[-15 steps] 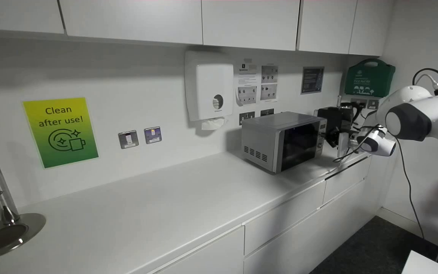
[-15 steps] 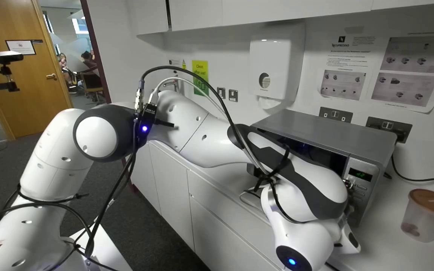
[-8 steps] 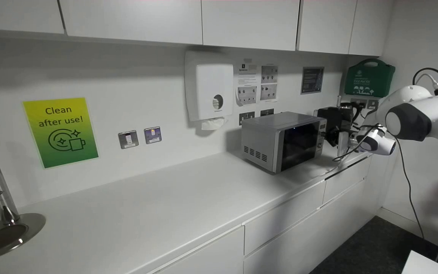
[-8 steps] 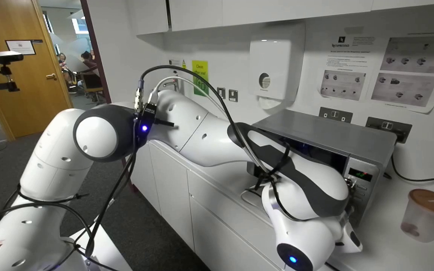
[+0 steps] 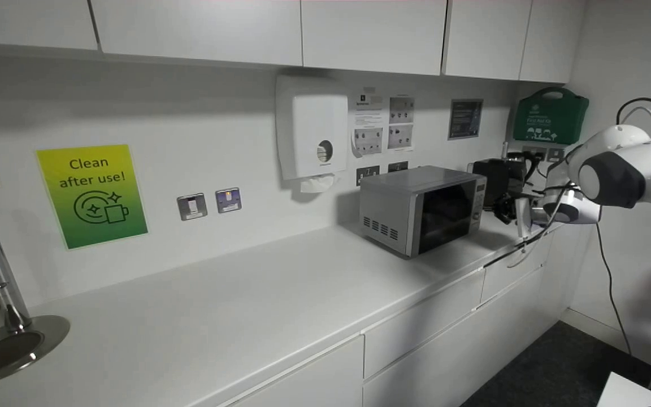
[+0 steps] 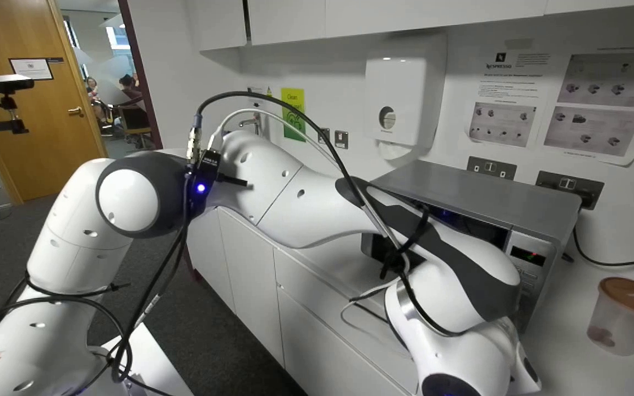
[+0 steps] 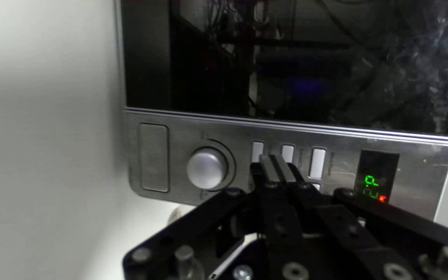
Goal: Press a button on the microwave
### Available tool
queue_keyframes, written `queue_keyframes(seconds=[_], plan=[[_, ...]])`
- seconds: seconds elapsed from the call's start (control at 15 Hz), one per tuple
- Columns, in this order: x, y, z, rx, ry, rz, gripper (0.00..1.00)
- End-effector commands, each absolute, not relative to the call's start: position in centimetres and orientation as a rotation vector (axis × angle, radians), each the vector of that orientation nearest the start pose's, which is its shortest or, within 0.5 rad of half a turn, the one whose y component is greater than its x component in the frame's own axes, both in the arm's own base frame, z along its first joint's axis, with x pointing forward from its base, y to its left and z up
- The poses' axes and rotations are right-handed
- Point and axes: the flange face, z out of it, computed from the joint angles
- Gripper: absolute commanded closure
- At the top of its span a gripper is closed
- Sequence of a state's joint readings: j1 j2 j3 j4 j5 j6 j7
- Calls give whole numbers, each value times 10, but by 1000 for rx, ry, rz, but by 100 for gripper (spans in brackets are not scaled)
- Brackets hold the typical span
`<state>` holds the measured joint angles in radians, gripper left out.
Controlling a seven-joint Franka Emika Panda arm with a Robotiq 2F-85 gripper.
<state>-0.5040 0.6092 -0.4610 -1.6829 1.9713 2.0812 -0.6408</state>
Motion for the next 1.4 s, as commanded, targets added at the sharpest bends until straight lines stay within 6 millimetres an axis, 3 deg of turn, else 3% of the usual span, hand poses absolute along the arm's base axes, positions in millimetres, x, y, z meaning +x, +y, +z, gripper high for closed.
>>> queue_keyframes(seconds=[0.0,0.2,0.4,0.53,0.67,0.93,1.13,1.33], plan=[[398,-507,317,-1515,1194,-929,100],[338,-494,323,-1589,1036,-767,100],[277,-477,342,-1650,879,-674,100],[237,-469,354,-1777,894,-631,100],[212,-466,363,-1918,948,-625,100],[210,-468,375,-2124,1093,-683,100],[223,-462,370,-2262,1169,-663,100],[252,-455,359,-2340,1268,-538,100]])
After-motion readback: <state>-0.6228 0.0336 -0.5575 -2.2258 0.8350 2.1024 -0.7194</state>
